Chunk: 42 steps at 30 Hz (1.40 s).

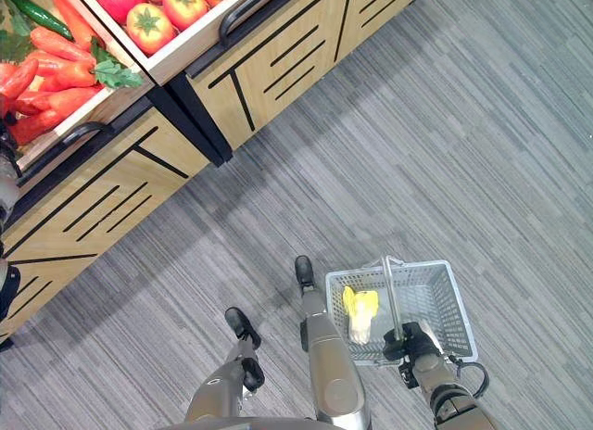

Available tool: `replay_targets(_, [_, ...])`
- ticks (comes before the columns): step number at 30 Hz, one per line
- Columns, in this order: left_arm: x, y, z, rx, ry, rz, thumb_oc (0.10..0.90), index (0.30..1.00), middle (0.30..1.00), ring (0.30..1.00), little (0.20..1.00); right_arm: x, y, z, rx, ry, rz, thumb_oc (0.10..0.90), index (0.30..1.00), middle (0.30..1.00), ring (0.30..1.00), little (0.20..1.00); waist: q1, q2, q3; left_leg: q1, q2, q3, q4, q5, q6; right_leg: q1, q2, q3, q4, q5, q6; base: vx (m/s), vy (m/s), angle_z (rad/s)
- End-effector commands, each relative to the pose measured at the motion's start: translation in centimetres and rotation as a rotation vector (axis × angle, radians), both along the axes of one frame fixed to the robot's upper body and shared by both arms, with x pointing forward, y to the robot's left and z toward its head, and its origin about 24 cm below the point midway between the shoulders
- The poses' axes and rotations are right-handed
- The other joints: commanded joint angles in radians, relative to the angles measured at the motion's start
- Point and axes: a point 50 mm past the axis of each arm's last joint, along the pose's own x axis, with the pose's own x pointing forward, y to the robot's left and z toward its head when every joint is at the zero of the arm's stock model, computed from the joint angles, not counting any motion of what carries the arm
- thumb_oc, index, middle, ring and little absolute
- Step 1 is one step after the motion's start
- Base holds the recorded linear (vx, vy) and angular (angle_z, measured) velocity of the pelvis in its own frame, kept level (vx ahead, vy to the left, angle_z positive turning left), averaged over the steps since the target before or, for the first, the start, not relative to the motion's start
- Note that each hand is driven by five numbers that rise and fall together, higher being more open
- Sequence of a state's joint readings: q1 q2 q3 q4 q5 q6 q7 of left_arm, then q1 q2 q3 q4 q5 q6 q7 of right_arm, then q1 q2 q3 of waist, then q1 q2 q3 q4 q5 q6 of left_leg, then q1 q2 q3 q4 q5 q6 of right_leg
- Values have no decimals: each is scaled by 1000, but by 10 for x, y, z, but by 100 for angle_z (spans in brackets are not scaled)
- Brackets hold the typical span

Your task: Get the vegetables into the basket

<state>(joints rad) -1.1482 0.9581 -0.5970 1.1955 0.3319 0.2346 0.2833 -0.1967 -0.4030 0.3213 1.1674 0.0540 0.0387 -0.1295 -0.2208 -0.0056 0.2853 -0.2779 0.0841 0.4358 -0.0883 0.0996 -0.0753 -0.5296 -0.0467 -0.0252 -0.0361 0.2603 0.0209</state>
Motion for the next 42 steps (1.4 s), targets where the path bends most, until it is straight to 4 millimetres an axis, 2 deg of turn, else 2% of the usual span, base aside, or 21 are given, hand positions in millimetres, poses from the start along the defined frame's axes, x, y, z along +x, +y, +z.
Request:
replay_targets(1, [-13,14,17,16,-88,45,400,300,300,300,300,-27,-14,-8,-45,95,-34,400,300,300,300,300,2,-12,-9,6,15,-105,1,22,-40,63,-20,20,-21,-53,135,0,0,0])
replay_targets(11, [-10,-3,16,31,-196,-78,400,300,300,300,300,-37,-16,-10,-57,128,-37,400,300,300,300,300,26,-20,-26,55,16,-129,1,8,-37,128,-24,0,-21,-71,131,0,-8,5])
replay_targets(19, [-20,-21,12,73,-282,-204,400,300,300,300,300,-51,-21,-13,-68,176,-56,400,300,300,300,300,52,-33,-54,113,16,-153,1,-6,-29,203,-31,-17,-24,-97,125,-7,8,10])
replay_targets(26, [-25,-30,13,80,-332,-262,400,300,300,300,300,-58,-23,-15,-76,202,-66,400,300,300,300,300,61,-38,-72,127,10,-162,1,-6,-25,224,-34,-22,-27,-99,123,-20,6,7])
replay_targets(27, [-30,-37,8,65,-371,-304,400,300,300,300,300,-61,-24,-16,-72,207,-89,400,300,300,300,300,73,-42,-82,139,7,-166,1,-10,-22,238,-38,-28,-26,-102,124,-16,17,3])
replay_targets(28, [-32,-36,6,62,-369,-300,400,300,300,300,300,-61,-25,-15,-77,208,-85,400,300,300,300,300,69,-40,-82,142,7,-166,1,-11,-22,240,-38,-27,-26,-103,124,0,0,0])
replay_targets(32, [-41,-52,-32,-106,-392,-391,400,300,300,300,300,-66,-28,-16,-76,227,-114,400,300,300,300,300,81,-38,-110,181,1,-172,1,-26,-15,281,-46,-32,-20,-116,125,0,0,0])
replay_targets(34, [-44,-57,-40,-137,-389,-412,400,300,300,300,300,-69,-29,-16,-75,236,-122,400,300,300,300,300,81,-35,-117,193,-1,-173,1,-31,-13,294,-49,-31,-20,-120,126,0,0,0])
replay_targets(35, [-47,-60,-50,-185,-396,-420,400,300,300,300,300,-71,-28,-17,-73,242,-126,400,300,300,300,300,83,-34,-125,203,-2,-174,1,-34,-11,304,-50,-33,-18,-124,126,43,33,1])
replay_targets(36, [-52,-66,-68,-267,-391,-438,400,300,300,300,300,-75,-27,-18,-64,257,-145,400,300,300,300,300,87,-32,-143,227,-7,-177,3,-50,-6,328,-53,-36,-16,-137,128,0,0,0])
replay_targets(37, [-54,-66,-69,-270,-390,-434,400,300,300,300,300,-75,-28,-18,-67,258,-142,400,300,300,300,300,84,-31,-144,225,-8,-175,1,-44,-5,326,-53,-34,-16,-132,127,20,34,-1])
replay_targets(38, [-59,-78,-83,-342,-399,-470,400,300,300,300,300,-76,-27,-19,-63,260,-148,400,300,300,300,300,87,-31,-163,241,-12,-179,3,-52,0,341,-57,-35,-12,-137,127,0,0,0])
replay_targets(42, [-72,-96,-101,-428,-378,-530,400,300,300,300,300,-81,-28,-20,-59,277,-165,400,300,300,300,300,92,-27,-201,276,-19,-185,6,-70,10,380,-67,-39,-7,-151,131,12,29,4])
